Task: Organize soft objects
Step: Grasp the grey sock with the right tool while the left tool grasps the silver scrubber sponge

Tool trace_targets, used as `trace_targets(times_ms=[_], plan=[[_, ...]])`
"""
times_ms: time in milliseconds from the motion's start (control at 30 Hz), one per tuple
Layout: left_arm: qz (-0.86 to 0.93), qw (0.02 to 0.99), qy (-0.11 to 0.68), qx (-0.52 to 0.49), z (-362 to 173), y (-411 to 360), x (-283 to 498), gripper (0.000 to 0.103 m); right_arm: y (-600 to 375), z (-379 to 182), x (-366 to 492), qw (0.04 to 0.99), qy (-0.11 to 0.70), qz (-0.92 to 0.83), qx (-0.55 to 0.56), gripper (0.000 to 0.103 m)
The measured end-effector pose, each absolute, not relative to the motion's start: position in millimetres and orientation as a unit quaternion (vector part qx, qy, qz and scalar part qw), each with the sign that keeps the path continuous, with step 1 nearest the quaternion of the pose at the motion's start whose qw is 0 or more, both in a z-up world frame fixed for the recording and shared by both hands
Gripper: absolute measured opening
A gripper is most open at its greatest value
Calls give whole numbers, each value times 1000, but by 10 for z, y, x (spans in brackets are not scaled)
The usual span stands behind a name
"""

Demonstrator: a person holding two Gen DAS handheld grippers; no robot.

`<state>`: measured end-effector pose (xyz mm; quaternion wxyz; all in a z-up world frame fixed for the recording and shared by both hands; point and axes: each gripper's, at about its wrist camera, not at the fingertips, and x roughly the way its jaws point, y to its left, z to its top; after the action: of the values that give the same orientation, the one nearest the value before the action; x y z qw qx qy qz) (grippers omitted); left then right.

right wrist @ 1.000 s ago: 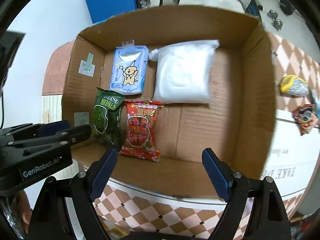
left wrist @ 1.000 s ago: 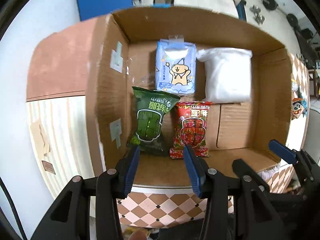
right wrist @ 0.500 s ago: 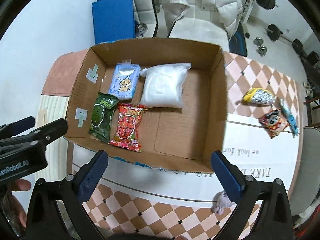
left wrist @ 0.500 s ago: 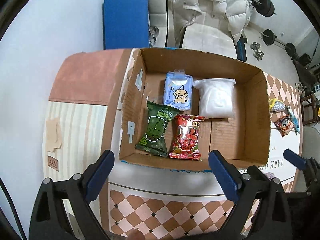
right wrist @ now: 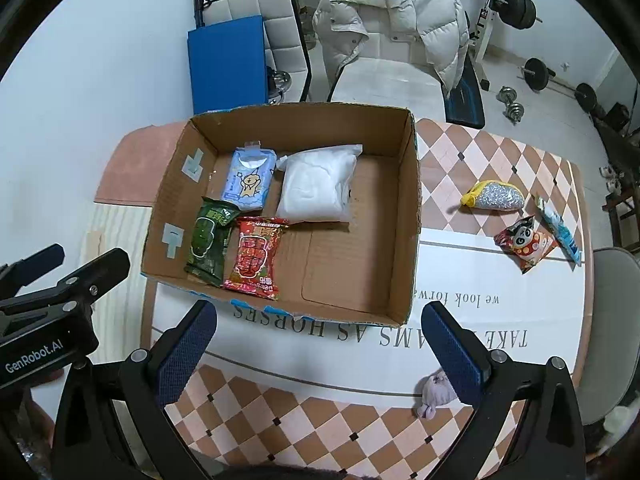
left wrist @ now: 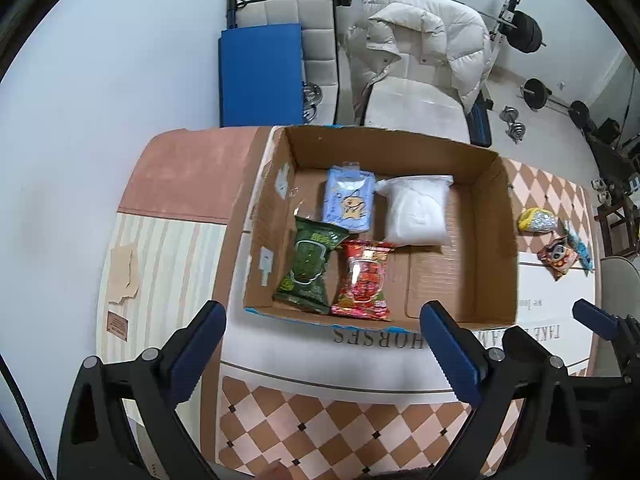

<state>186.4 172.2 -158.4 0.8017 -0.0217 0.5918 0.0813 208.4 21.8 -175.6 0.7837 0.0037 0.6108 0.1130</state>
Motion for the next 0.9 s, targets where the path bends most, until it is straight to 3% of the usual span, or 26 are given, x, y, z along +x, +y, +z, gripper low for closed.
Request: trace_targets(times_ms=[167, 400, 667, 900], plan=[[55, 814, 578, 2, -1433, 1316, 2018, 100, -163, -1673, 2094, 780, 613, 112, 49, 103], [-14, 820, 561, 113, -1536, 134, 2542, 100, -1381, -1801, 2298, 772, 624, 26, 118, 103], [-88, 755, 611, 220, -2381, -1196, 3011, 99, -2937, -2469, 2465, 721, 660, -82, 194, 103], [-76, 728, 611, 301, -2733, -1433, 2856, 99, -2912, -3328, 1855, 627, 716, -51, 301, 103]])
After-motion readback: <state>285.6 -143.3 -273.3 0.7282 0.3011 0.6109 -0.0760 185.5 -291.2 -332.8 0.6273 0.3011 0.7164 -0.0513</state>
